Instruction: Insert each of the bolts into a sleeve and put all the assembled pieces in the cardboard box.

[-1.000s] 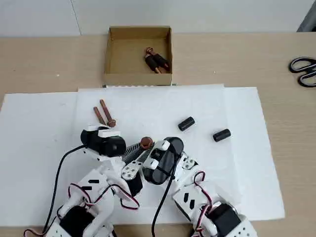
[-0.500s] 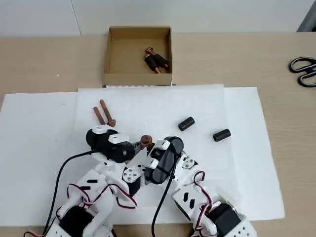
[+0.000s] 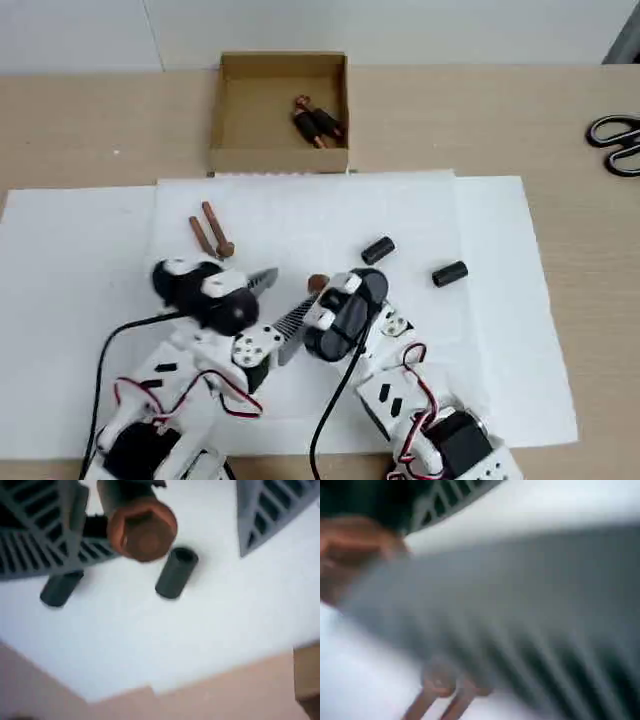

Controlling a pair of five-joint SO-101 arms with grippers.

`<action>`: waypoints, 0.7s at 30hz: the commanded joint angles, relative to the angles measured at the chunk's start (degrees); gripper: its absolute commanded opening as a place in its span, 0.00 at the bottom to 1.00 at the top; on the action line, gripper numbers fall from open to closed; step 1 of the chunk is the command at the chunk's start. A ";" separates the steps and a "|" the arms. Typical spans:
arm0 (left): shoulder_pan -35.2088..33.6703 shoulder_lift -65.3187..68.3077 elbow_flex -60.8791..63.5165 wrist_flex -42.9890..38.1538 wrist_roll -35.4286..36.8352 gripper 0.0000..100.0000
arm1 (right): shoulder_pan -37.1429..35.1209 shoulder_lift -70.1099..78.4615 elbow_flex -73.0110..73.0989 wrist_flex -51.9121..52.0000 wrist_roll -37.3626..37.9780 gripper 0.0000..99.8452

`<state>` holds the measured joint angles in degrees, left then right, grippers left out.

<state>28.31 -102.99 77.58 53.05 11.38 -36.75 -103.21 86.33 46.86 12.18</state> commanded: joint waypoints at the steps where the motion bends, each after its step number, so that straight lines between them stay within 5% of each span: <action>1: -2.37 -0.18 -3.65 -0.26 0.35 0.19 | 1.71 -0.48 -2.11 -2.07 0.26 0.00; 6: -12.57 -0.35 -2.07 -1.32 4.40 0.00 | 3.82 -0.48 -1.32 -1.63 0.18 0.00; 21: -30.59 -0.44 17.01 -4.13 -3.43 0.01 | 23.34 -0.57 1.14 -1.63 -4.04 0.00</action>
<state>-0.44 -102.99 93.23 51.12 8.31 -17.67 -103.21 88.09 46.77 11.38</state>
